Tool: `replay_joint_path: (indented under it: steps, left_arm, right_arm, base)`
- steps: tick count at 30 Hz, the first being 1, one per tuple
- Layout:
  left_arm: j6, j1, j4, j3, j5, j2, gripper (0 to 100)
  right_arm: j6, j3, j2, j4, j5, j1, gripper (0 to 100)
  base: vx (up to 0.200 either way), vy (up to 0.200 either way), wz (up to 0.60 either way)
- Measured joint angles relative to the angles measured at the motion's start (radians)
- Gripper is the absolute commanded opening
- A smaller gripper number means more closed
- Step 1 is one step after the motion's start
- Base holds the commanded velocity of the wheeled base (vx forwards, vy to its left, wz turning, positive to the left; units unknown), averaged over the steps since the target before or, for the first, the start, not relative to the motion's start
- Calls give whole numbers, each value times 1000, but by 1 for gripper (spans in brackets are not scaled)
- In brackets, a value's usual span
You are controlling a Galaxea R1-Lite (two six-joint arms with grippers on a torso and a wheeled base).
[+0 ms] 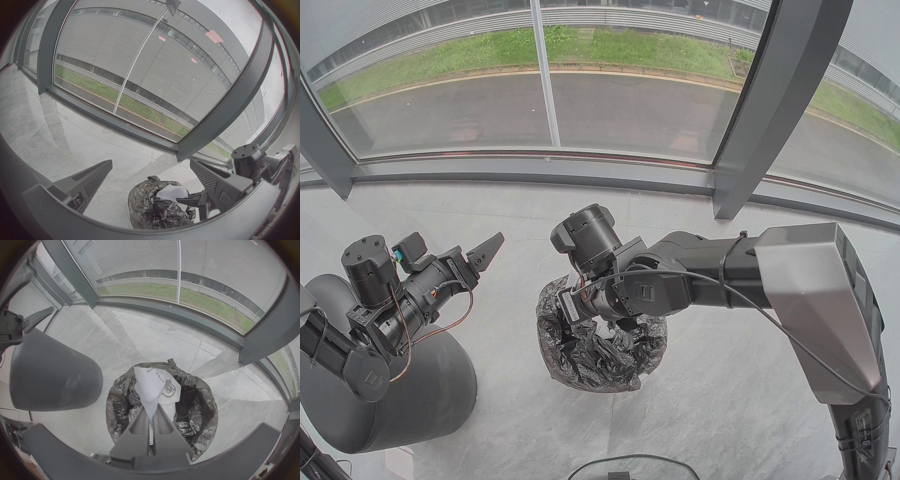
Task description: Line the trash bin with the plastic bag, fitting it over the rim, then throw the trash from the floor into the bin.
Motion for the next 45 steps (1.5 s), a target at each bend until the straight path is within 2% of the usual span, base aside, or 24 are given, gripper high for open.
replay_joint_path:
  steps: [4,19,20,34,39,45]
  left_arm:
    - [0,0,0,0,1,0,100]
    - [0,-1,0,0,1,1,100]
    - [0,-1,0,0,1,1,100]
    - [0,-2,0,2,1,1,100]
    - [0,-4,0,2,1,2,100]
    - [0,-4,-1,3,1,2,100]
  right_arm:
    - [0,-19,39,3,-2,-29,0]
    - [1,-24,130,2,-1,-40,0]
    - [1,-24,133,2,-1,-41,100]
    - [10,-24,132,0,-21,-40,100]
    - [43,-24,124,-1,-2,-22,100]
    - [76,-24,141,-1,56,3,100]
  base:
    - [0,0,0]
    - [0,0,0]
    - [0,0,0]
    - [0,0,0]
    - [0,0,0]
    - [0,0,0]
